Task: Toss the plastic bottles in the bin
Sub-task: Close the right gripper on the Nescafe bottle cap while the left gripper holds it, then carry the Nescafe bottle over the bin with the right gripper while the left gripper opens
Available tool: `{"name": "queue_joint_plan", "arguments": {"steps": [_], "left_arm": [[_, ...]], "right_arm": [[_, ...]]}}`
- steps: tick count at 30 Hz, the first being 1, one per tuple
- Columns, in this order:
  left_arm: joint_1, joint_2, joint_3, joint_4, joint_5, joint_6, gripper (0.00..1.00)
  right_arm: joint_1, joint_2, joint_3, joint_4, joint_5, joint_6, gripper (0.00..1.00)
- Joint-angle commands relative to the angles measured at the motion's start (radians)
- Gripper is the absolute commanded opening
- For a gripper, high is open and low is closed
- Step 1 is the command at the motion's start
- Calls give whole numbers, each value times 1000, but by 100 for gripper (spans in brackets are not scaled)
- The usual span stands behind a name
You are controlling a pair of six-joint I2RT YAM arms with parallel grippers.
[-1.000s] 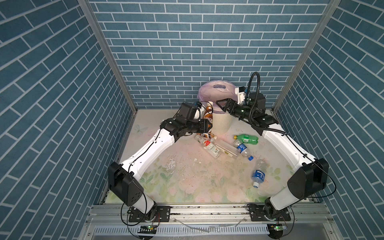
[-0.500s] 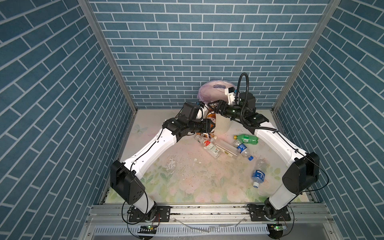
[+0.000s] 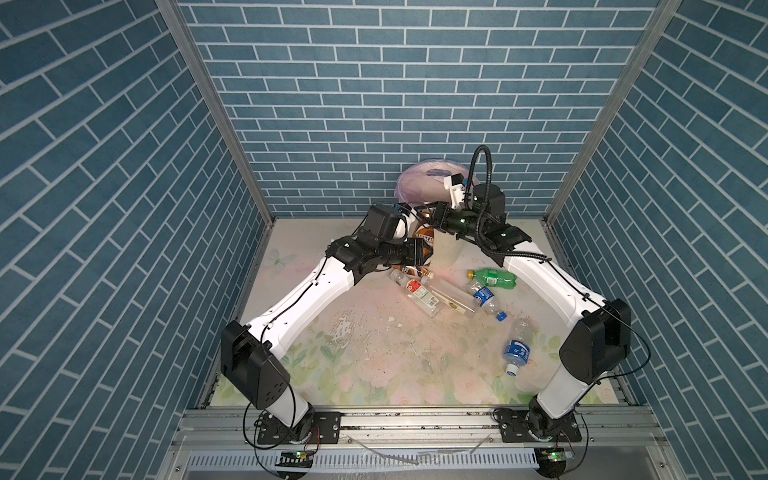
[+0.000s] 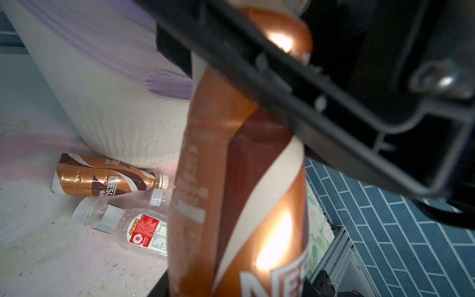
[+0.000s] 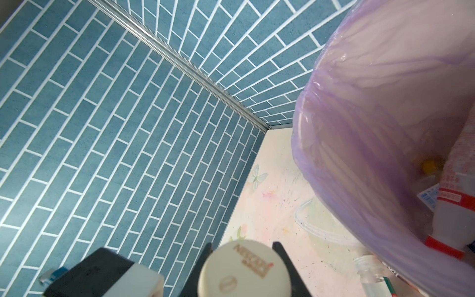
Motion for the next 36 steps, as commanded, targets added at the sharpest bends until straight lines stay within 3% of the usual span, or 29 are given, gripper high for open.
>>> {"name": "queue_joint_plan", "arguments": {"steps": [1, 6, 21, 28, 36], "left_arm": [[-4, -7, 12, 16, 5, 5, 57], [-4, -8, 10, 15, 2, 5, 61], [-4, -18, 37, -30, -26, 13, 81], [-2, -17, 102, -85, -60, 41, 99], [6, 72, 350, -177, -97, 80, 99]], "right_arm": [[2, 2, 27, 27, 2, 11, 21], [1, -1, 39, 12, 10, -1, 13], [-44, -28, 64, -30, 22, -36, 9], [-151, -94, 88, -37, 23, -37, 8], [-340, -137, 152, -63, 66, -60, 8]]}}
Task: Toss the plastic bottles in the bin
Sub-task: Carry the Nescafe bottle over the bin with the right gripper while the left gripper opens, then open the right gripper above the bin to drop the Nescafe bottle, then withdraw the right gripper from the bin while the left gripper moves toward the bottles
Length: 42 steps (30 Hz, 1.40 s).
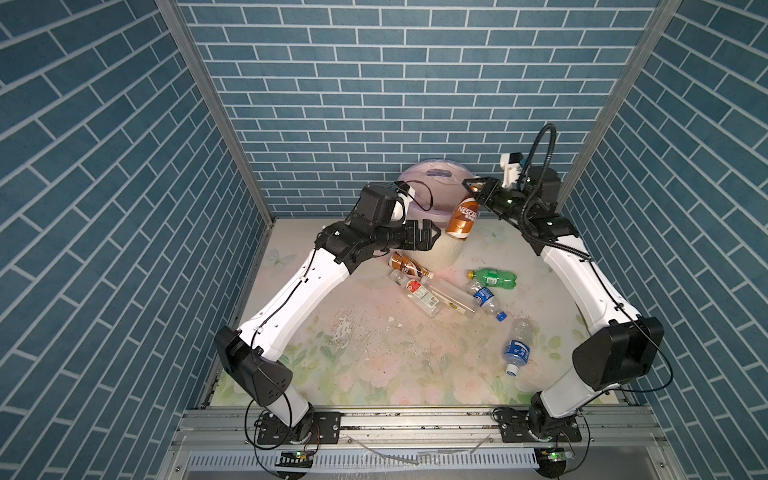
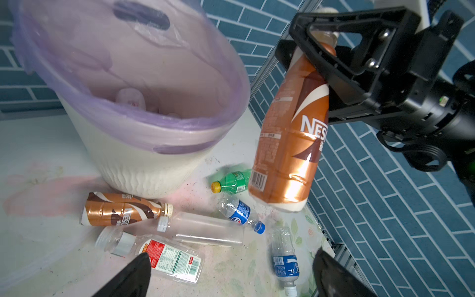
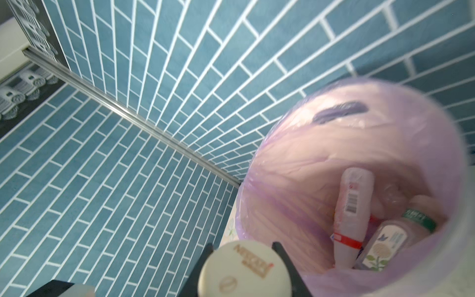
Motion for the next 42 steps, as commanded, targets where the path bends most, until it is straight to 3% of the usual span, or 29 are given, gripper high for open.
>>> {"name": "queue_joint_plan", "arguments": {"steps": [1, 6, 15, 22, 27, 29, 30, 32, 33, 35, 37, 42], "left_arm": [[8, 45, 97, -51, -35, 30, 99], [17, 55, 150, -40, -51, -7, 99], [42, 39, 154, -51, -55, 0, 99], [78, 33, 123, 3, -22, -22, 99], [83, 40, 102, 16, -12, -29, 99], [85, 41, 83, 27, -10, -31, 99], [86, 41, 75, 31, -8, -32, 99], [89, 44, 60, 35, -1, -38, 99], [90, 44, 56, 36, 2, -39, 99], [91, 42, 47, 37, 4, -36, 99], [95, 43, 37, 46, 2, -35, 99], [98, 56, 26, 61, 9, -39, 99]], "right_arm": [[-75, -41, 85, -7, 44, -47, 8], [-158, -14, 206, -54, 96, -81, 8], [-204, 10, 421, -141, 186, -183, 8], [-192, 143, 554, -151, 178, -116, 8], [-75, 266, 567, -165, 164, -126, 10], [-11, 352, 612, -207, 155, -156, 19], [10, 396, 644, -233, 143, -159, 29], [25, 504, 772, -316, 96, -155, 72], [26, 539, 846, -371, 89, -155, 82], [25, 573, 959, -446, 108, -193, 92], [24, 538, 945, -437, 142, -217, 99], [9, 413, 776, -367, 177, -231, 99]]}}
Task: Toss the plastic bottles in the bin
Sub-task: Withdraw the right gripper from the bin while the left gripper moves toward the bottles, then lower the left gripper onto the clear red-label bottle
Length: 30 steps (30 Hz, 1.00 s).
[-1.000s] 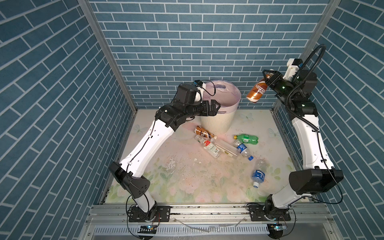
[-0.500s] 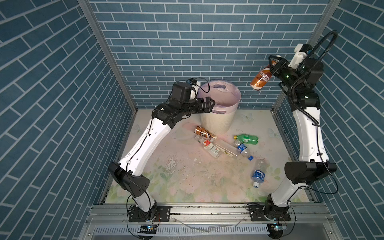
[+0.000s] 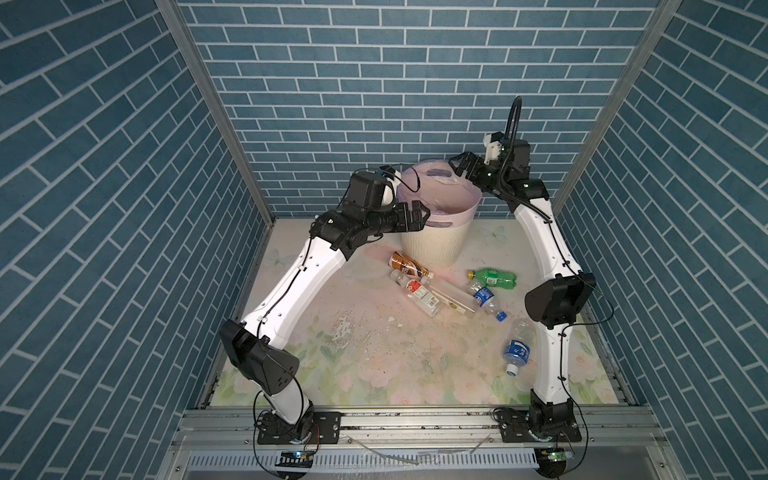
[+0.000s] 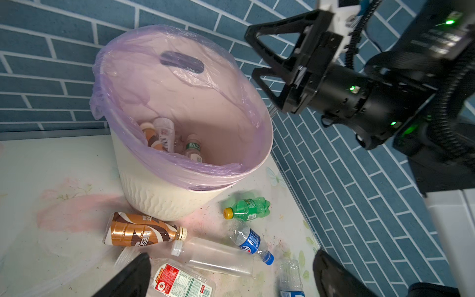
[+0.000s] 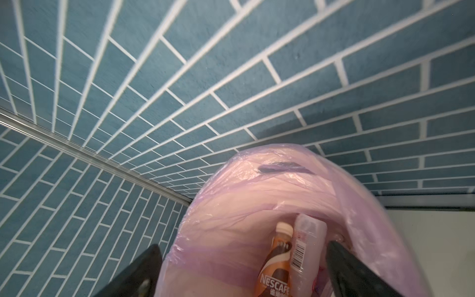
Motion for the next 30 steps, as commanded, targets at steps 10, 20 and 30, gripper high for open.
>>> {"name": "queue_joint_plan", "arguments": {"steps": [10, 20, 30], "left_arm": [[24, 14, -121, 71, 25, -41, 99], [33, 13, -314, 140, 44, -155, 99], [-2, 65, -496, 159, 26, -250, 99]], "right_arm": [[-89, -386, -398, 142, 39, -46, 99], [-113, -649, -879, 213, 97, -74, 99], [-84, -819, -1261, 296, 99, -47, 99]]}}
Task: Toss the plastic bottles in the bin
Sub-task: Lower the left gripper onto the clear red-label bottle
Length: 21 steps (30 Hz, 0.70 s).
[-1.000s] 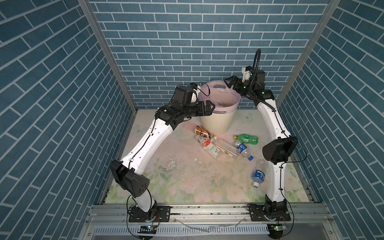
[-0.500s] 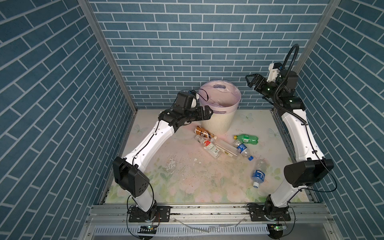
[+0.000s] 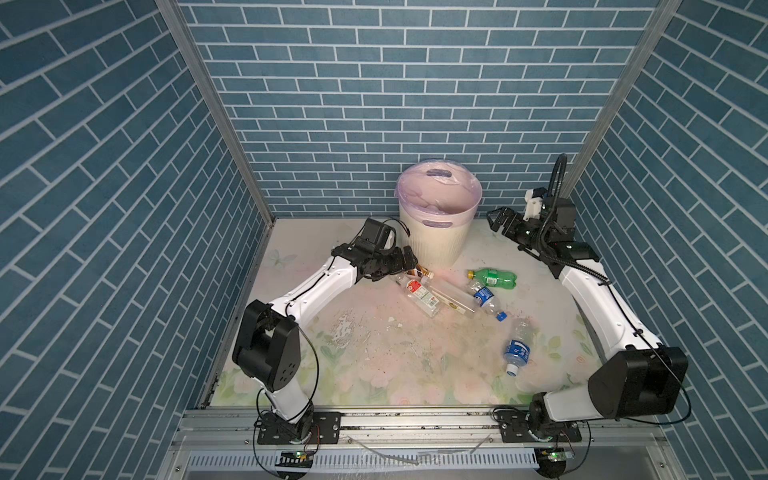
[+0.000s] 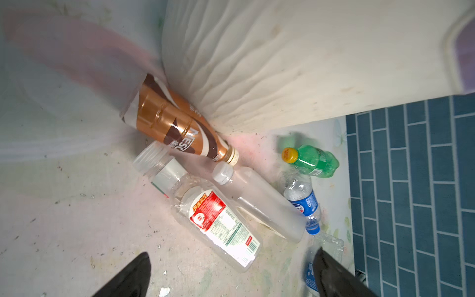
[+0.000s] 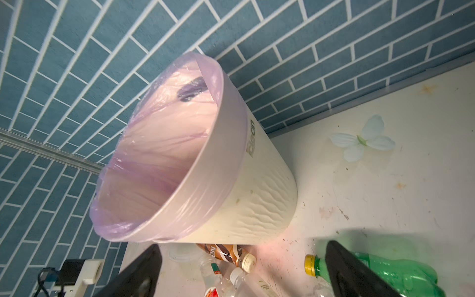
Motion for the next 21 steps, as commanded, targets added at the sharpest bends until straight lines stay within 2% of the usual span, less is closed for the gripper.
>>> {"name": "queue_joint_plan", "arguments": {"steps": [1, 10, 21], "left_arm": [[-31, 41, 7, 5, -8, -24, 99], [-82, 212, 105, -70, -3, -33, 99], [-92, 334, 201, -203, -60, 8, 99]], "right_arm": [[24, -83, -108, 49, 22, -12, 99], [55, -170, -238, -1, 53, -61, 99], [54, -206, -261, -20, 73, -90, 99]]}}
